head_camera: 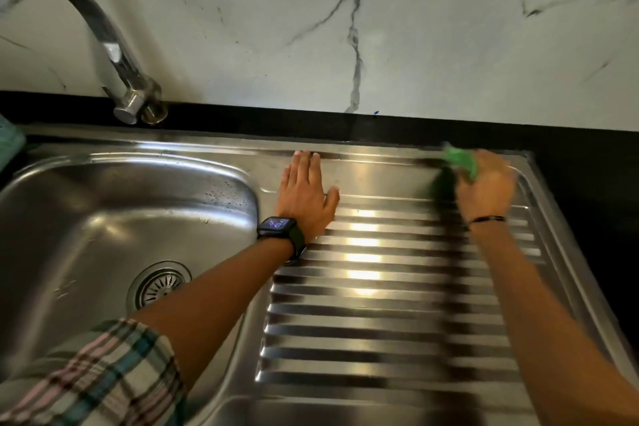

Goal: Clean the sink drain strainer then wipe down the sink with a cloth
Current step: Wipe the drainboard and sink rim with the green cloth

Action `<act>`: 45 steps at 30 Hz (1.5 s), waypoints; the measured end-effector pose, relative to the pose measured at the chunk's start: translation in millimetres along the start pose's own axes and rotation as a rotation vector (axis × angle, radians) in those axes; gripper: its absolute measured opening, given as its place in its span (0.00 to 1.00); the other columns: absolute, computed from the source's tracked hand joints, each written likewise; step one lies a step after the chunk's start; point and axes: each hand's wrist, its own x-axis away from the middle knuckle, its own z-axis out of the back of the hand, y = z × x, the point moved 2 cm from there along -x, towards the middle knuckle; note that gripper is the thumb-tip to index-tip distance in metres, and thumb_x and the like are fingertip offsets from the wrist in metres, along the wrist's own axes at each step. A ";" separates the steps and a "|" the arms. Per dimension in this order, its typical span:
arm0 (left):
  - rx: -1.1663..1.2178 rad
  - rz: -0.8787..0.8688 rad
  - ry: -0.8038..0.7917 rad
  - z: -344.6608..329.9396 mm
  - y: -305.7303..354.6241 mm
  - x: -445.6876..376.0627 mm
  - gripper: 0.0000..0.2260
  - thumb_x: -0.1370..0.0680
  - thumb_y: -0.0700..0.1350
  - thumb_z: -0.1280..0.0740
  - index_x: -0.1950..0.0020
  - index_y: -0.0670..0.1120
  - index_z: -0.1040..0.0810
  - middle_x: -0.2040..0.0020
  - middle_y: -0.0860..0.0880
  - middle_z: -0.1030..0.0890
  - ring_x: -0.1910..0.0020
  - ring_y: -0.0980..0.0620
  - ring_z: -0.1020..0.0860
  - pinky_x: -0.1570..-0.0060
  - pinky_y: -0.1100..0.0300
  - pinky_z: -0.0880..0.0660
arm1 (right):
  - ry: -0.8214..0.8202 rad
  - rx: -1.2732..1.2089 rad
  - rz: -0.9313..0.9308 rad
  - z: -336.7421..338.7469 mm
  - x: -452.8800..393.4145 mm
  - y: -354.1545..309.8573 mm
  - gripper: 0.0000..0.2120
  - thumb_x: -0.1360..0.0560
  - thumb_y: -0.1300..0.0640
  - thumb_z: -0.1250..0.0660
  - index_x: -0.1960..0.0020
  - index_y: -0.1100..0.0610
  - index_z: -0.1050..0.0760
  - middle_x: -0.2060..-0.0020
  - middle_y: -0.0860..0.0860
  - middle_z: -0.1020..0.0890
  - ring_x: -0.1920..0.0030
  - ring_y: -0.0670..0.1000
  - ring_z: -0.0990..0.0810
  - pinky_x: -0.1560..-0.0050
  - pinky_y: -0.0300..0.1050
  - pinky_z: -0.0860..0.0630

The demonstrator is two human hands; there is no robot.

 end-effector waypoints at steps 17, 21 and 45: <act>0.935 0.313 0.320 20.0 -40.8 -6.1 0.28 0.28 0.50 0.45 0.27 0.49 0.40 0.27 0.45 0.36 0.29 0.48 0.37 0.30 0.45 0.37 | -0.124 0.032 -0.038 -103.0 39.6 -142.6 0.17 0.29 0.59 0.34 0.41 0.62 0.27 0.40 0.59 0.25 0.39 0.60 0.31 0.38 0.52 0.33; 1.080 0.393 0.353 25.5 -40.3 -3.4 0.28 0.30 0.49 0.44 0.29 0.49 0.36 0.30 0.44 0.32 0.32 0.46 0.32 0.33 0.44 0.33 | -0.153 -0.048 0.161 -123.5 60.2 -192.5 0.12 0.24 0.58 0.39 0.42 0.60 0.26 0.41 0.57 0.24 0.39 0.57 0.30 0.40 0.48 0.32; 1.101 0.304 0.344 21.4 -51.0 -5.7 0.26 0.29 0.49 0.44 0.29 0.52 0.36 0.28 0.50 0.33 0.30 0.53 0.34 0.31 0.47 0.35 | -0.063 -0.075 0.025 -131.4 28.9 -197.6 0.17 0.26 0.61 0.37 0.37 0.60 0.29 0.37 0.58 0.26 0.35 0.59 0.31 0.34 0.52 0.34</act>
